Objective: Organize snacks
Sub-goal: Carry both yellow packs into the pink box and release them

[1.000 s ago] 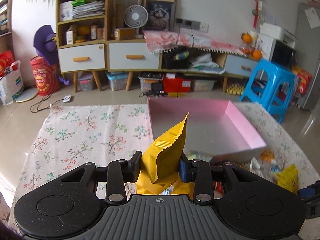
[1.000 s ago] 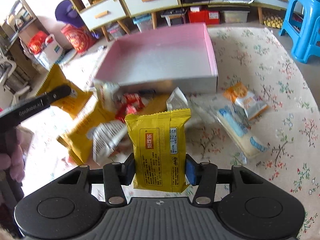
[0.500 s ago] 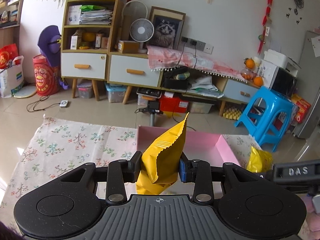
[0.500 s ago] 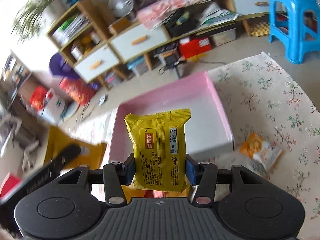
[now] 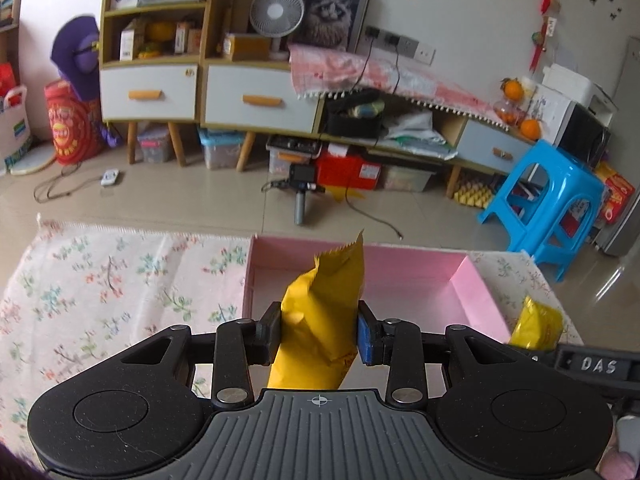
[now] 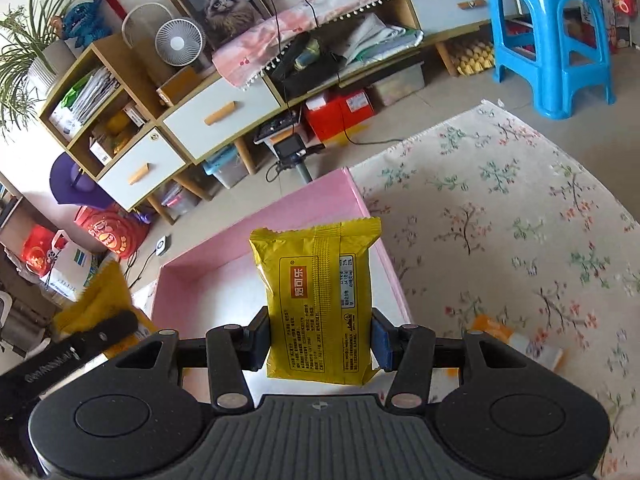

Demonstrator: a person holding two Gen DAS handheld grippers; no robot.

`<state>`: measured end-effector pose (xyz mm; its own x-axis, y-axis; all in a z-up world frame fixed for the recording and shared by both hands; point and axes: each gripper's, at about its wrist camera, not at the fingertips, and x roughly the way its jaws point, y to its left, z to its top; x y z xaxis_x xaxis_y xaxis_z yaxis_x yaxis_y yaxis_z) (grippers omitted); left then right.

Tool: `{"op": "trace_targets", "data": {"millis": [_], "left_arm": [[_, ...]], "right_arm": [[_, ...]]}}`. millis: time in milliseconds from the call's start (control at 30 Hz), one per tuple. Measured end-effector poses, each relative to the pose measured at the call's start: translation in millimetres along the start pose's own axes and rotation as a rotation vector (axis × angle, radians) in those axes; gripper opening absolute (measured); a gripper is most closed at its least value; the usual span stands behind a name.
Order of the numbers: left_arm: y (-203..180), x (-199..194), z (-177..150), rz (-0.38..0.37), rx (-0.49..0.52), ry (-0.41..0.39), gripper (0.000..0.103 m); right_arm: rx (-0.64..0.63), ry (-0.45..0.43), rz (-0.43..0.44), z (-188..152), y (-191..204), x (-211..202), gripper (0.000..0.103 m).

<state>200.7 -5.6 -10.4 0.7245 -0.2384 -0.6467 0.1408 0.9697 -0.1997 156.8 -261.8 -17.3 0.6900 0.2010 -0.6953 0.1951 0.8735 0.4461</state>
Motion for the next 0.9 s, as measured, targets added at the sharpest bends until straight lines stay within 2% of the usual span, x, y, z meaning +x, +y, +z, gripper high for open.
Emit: {"op": "trace_targets", "data": {"millis": [200,367,500,567,633,700,800,900], "left_arm": [[9,19,-15,-0.015,-0.039,0.028,0.034],[13,28,-15,-0.017,-0.056,0.055,0.034],[16,33,-17,-0.009,-0.075,0.062,0.036],[15,34,-16,-0.008,-0.073,0.062,0.037],[14,32,-16,-0.001,-0.075,0.049,0.047],[14,28,-15,0.003,-0.074,0.029,0.065],[12,22,-13,0.002,-0.061,0.008,0.077],[9,15,-13,0.014,-0.036,0.002,0.082]], "right_arm": [[-0.036,0.01,-0.02,-2,0,13,0.039],[-0.057,0.043,-0.052,-5,3,25,0.039],[-0.051,0.055,-0.064,-9,2,27,0.043],[-0.053,0.054,-0.059,-9,2,25,0.049],[-0.048,0.056,-0.04,-8,3,25,0.065],[-0.048,0.05,-0.04,-8,6,21,0.076],[-0.067,0.037,-0.054,-7,11,18,0.079],[-0.058,0.028,-0.051,-4,11,12,0.081]]}}
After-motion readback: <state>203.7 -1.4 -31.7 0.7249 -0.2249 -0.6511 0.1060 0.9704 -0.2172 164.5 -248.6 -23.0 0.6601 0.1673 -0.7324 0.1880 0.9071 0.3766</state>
